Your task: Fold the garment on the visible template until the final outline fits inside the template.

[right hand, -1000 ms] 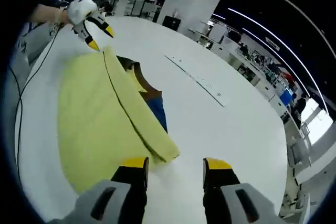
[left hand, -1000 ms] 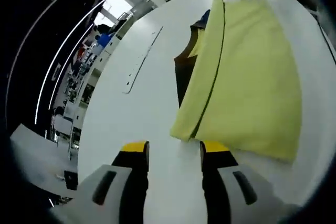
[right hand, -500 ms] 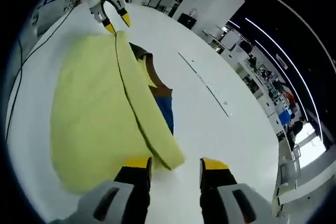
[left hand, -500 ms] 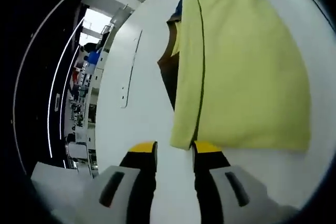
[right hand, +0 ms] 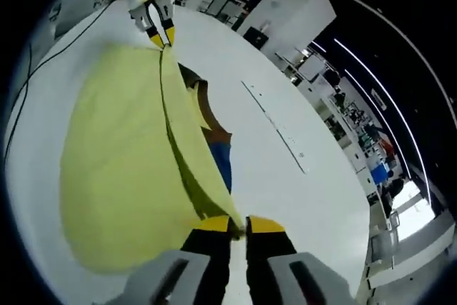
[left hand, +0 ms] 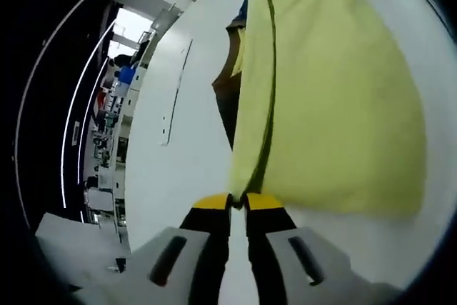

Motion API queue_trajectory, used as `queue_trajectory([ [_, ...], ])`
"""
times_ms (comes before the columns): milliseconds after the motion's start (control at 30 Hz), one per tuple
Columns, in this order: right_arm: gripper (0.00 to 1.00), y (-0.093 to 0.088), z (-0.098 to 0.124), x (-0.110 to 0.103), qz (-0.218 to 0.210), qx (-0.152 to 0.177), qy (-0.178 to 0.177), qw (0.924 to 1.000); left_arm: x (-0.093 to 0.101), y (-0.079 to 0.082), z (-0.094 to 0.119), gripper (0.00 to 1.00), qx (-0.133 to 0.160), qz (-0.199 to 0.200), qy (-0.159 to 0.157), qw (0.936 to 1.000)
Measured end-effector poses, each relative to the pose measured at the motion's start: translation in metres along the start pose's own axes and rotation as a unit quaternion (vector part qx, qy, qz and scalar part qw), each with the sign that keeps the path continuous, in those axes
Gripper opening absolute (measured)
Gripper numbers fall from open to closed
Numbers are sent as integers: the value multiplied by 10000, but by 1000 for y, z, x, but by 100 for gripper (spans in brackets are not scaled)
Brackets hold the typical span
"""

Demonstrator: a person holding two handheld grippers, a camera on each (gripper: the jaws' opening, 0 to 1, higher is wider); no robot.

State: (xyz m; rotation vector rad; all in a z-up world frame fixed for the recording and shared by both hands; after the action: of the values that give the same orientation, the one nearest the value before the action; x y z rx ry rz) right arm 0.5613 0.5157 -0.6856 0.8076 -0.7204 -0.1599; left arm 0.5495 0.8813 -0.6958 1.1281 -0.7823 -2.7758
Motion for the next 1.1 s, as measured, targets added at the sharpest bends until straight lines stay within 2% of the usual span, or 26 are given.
queue_trajectory([
  [33,0,0,1,1,4,-40,-6,10000,-2,0,0,1,1,27,-1,10000],
  [167,0,-4,-2,4,-176,-129,-27,9998,-8,-2,-6,0,-33,728,110,9973],
  [200,0,-5,-3,5,-176,-153,-26,9997,-11,-2,-8,0,-10,622,99,9980],
  [300,0,-3,-6,11,-210,-168,-60,9996,-17,-2,-12,0,-41,659,81,9978],
  [467,0,-3,-12,19,-396,-230,-96,9989,-24,-4,-20,1,-114,969,72,9952],
  [533,0,-3,-13,22,-540,-235,-169,9981,-24,-6,-23,3,-180,1169,77,9930],
  [567,0,-4,-13,23,-610,-255,-217,9976,-23,-8,-25,6,-240,1396,88,9899],
  [633,1,-4,-13,25,-715,-222,-278,9968,-22,-9,-27,8,-181,1691,90,9854],
  [733,3,-4,-10,29,-807,-222,-442,9955,-25,-10,-26,10,-172,1910,254,9811],
  [867,4,-3,-4,37,-888,-197,-690,9935,-27,-12,-23,11,-162,2018,357,9786],
  [900,6,-2,-3,37,-1013,-93,-647,9927,-27,-13,-22,12,-161,2022,379,9785],
  [1000,15,-5,-1,34,-1086,-164,-589,9922,-29,-16,-20,12,-199,2164,465,9750],
  [1100,14,-9,2,30,-1132,-199,-588,9916,-28,-17,-18,13,-165,2350,492,9706],
])
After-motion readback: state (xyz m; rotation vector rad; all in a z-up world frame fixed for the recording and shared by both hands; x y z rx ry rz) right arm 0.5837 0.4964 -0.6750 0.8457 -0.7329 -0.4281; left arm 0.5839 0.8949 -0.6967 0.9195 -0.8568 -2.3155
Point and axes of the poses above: the point that each gripper's makers call its tool centre point, and the gripper's own axes: z roughly backward along the fingers, x roughly to its right, y roughly out of its top, the point moved 7 cm from there along z, roughly backward along the fingers, and after that the axes turned 15 degrees about x, right-handed, at the moved point
